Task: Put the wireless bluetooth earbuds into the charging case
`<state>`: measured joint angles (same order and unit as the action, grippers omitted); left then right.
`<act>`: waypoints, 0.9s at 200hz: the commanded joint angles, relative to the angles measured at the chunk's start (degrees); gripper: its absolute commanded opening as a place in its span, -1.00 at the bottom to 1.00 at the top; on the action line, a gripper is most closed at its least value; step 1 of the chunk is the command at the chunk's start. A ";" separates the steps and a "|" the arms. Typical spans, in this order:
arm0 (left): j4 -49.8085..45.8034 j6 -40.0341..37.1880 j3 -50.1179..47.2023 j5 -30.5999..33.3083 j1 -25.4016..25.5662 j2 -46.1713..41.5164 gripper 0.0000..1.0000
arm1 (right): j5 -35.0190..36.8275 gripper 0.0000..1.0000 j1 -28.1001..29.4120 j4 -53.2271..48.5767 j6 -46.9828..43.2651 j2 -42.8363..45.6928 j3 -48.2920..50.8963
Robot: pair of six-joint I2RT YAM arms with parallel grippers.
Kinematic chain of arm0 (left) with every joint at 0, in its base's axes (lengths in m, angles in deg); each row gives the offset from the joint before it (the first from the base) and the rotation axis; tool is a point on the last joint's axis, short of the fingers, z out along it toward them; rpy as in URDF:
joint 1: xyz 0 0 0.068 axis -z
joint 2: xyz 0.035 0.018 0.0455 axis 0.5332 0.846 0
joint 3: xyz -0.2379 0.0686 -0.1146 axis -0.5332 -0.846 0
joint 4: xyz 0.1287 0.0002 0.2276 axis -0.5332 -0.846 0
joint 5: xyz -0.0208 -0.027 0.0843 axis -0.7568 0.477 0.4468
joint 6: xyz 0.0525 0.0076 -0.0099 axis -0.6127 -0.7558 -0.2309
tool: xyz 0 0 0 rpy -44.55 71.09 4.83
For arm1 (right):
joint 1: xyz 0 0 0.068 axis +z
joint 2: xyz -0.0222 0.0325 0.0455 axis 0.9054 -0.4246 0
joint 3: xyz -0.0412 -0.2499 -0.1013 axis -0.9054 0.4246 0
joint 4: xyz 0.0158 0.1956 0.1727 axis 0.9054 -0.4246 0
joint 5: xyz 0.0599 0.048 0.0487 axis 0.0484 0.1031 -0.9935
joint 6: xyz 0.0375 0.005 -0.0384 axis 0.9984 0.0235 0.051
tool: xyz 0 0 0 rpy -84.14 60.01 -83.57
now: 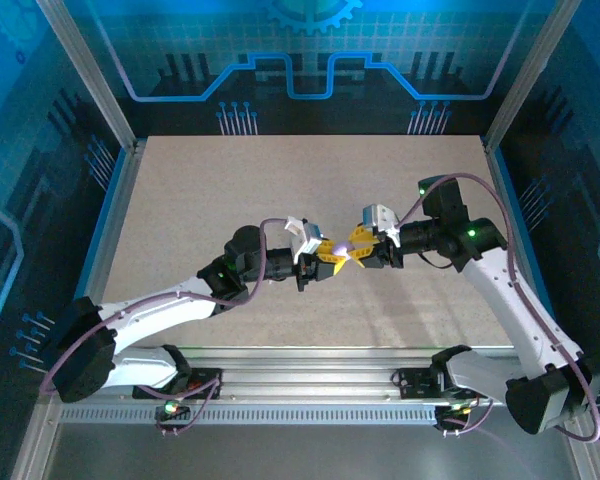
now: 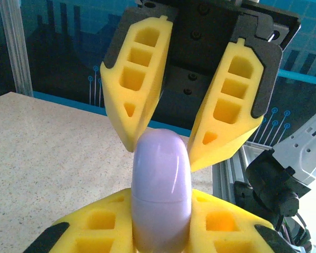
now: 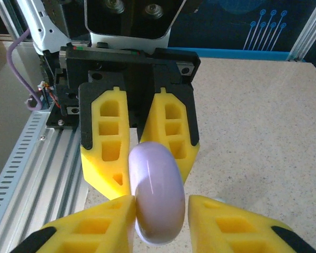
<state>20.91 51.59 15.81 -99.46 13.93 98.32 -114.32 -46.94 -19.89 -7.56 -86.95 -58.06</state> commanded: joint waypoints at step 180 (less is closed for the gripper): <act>0.33 -1.69 2.39 -4.31 0.43 -0.79 -0.60 | -6.07 -0.53 0.26 -9.84 -9.20 -5.65 -5.19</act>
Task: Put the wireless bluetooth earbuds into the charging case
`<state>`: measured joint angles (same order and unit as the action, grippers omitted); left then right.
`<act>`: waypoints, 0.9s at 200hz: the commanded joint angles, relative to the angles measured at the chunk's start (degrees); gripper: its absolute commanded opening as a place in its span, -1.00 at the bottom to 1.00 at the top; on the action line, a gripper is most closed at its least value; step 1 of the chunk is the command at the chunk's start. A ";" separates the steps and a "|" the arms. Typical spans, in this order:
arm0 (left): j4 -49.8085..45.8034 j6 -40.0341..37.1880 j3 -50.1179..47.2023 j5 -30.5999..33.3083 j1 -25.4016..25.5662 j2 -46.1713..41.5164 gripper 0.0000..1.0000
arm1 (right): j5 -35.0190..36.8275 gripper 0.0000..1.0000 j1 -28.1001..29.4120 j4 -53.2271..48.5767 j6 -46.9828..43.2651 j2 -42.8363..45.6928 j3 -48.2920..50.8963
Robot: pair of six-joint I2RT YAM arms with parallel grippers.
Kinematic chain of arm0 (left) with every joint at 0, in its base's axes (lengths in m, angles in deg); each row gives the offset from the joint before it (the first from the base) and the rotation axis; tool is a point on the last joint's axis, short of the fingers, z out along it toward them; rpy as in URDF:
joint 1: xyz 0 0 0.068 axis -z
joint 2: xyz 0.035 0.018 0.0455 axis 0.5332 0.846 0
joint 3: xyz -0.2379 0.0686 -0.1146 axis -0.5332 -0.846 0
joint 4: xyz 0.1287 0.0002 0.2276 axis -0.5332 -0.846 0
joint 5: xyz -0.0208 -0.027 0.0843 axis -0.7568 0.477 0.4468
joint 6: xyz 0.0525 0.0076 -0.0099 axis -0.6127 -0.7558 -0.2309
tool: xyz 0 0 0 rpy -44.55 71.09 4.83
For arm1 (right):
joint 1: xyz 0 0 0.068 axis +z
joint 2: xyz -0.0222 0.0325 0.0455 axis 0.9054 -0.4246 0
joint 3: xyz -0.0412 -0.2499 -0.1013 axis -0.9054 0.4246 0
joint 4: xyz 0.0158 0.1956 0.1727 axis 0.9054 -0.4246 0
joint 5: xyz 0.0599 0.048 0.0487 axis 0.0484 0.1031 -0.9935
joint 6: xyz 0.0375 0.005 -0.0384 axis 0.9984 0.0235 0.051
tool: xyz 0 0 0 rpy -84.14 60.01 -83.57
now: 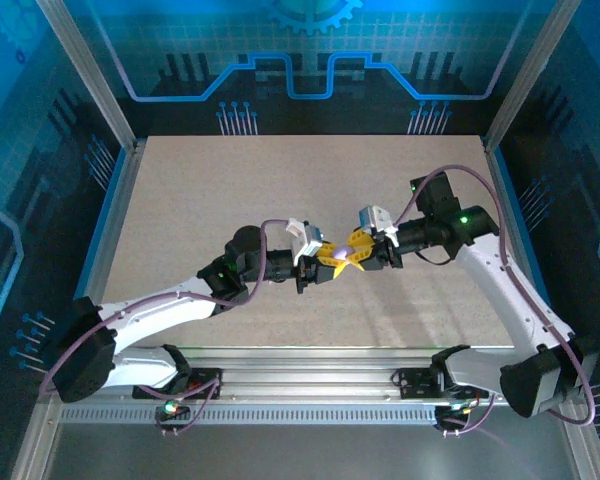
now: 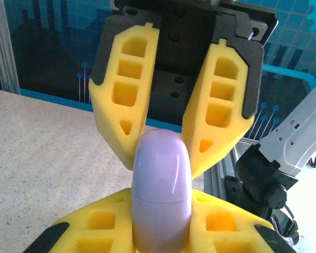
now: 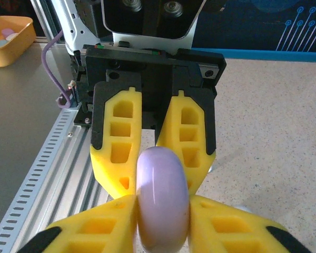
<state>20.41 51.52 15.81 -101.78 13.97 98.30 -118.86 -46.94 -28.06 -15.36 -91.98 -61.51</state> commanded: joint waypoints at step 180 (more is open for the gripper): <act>-5.85 -3.46 -0.19 7.75 0.41 -4.14 0.29 | 10.51 -0.74 -4.11 -3.22 -0.61 3.58 1.51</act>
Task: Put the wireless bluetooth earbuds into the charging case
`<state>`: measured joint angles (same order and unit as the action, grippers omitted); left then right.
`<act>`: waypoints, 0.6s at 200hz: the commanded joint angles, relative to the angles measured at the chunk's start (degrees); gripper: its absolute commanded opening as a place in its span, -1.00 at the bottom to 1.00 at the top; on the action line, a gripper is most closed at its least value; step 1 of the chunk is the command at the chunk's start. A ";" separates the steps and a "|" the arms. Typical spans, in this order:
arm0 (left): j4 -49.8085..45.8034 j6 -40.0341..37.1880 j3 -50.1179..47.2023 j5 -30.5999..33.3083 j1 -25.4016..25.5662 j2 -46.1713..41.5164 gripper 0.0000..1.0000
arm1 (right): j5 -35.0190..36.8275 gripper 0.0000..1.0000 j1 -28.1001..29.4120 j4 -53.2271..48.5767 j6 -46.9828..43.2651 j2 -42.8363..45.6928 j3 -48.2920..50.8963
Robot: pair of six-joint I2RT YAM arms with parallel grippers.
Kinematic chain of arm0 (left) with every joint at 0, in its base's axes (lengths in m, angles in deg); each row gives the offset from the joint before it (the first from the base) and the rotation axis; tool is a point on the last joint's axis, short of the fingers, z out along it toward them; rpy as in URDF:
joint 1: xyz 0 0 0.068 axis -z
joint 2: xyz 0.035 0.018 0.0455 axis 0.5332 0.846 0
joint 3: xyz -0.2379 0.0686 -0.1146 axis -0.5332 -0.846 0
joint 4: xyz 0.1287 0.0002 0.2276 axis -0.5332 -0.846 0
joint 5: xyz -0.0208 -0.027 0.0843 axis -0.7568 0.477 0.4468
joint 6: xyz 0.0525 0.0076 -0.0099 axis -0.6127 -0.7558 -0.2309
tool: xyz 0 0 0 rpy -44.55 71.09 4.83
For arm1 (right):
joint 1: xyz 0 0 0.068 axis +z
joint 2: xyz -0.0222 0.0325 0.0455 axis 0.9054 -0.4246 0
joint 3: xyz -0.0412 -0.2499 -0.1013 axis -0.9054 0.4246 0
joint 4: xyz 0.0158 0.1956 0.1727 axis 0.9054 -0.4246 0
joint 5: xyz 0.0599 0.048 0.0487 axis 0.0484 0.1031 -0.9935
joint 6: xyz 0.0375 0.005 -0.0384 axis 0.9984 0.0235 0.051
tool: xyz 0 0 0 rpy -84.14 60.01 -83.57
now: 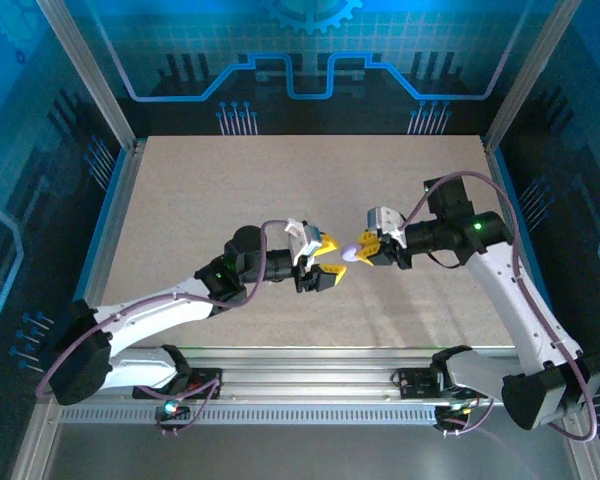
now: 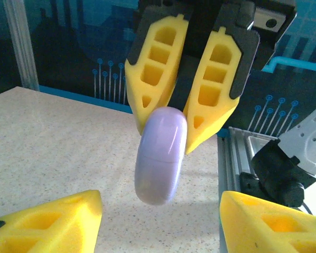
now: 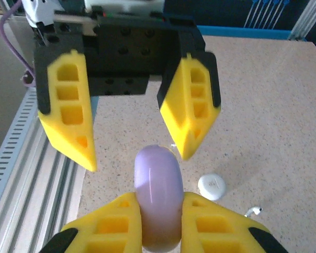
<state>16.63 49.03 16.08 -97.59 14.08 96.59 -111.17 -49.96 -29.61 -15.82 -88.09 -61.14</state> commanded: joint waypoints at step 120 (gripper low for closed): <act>-17.07 -3.72 2.48 12.60 0.28 -4.09 0.43 | 27.62 -0.72 -3.34 -4.31 12.36 -23.72 -6.41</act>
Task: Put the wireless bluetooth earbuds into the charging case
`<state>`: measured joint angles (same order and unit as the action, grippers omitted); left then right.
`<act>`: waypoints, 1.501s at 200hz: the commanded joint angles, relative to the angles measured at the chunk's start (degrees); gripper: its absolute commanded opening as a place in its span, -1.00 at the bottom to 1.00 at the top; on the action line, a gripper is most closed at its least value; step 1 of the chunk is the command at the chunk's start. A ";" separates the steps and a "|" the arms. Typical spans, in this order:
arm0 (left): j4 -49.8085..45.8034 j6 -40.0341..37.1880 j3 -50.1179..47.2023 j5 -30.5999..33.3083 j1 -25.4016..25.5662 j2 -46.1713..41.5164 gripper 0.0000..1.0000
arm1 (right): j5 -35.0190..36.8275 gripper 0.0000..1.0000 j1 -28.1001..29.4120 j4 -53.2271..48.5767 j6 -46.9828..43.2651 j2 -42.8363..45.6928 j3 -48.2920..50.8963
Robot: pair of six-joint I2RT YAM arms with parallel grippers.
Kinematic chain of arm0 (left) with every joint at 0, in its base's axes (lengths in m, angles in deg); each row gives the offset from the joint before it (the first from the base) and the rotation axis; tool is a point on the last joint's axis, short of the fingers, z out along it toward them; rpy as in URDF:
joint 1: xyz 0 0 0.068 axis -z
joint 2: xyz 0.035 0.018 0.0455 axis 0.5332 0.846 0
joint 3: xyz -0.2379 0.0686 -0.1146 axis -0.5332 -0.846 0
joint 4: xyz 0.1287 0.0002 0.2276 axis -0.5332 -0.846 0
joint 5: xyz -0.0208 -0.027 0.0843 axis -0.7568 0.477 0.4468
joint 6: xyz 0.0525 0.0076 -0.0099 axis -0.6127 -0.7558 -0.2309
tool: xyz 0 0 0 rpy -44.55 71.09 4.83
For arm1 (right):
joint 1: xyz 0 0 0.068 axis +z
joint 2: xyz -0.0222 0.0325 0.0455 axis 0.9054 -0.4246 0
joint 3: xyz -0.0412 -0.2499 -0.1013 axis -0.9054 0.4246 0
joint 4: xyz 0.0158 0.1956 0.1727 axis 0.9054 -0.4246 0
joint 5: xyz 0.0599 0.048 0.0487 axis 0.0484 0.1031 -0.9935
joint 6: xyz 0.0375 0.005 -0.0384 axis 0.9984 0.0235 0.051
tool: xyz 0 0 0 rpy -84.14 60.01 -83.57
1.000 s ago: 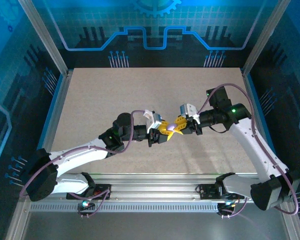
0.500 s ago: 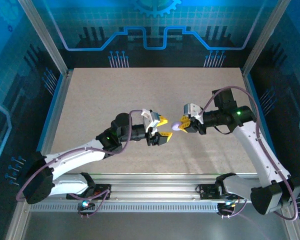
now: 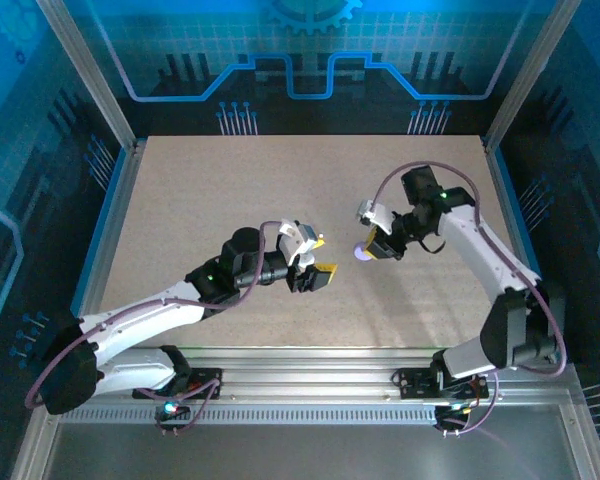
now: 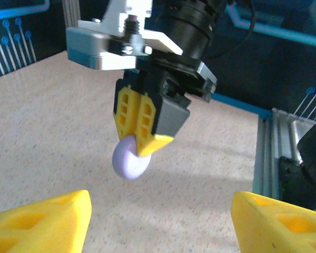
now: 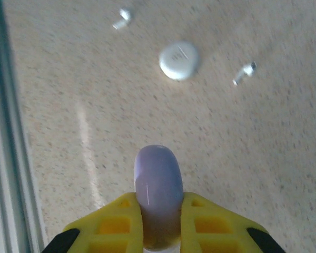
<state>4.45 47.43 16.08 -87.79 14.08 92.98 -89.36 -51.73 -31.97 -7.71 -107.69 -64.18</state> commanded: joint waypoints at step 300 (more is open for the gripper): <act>-15.99 0.53 14.53 2.04 0.28 9.62 0.33 | 17.58 -0.66 -13.75 -13.31 4.73 -34.56 -19.21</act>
<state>-11.04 46.87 28.71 -84.95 14.08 101.86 -72.39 -64.12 -43.34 -2.66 -140.28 -81.79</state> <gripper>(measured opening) 0.666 0.163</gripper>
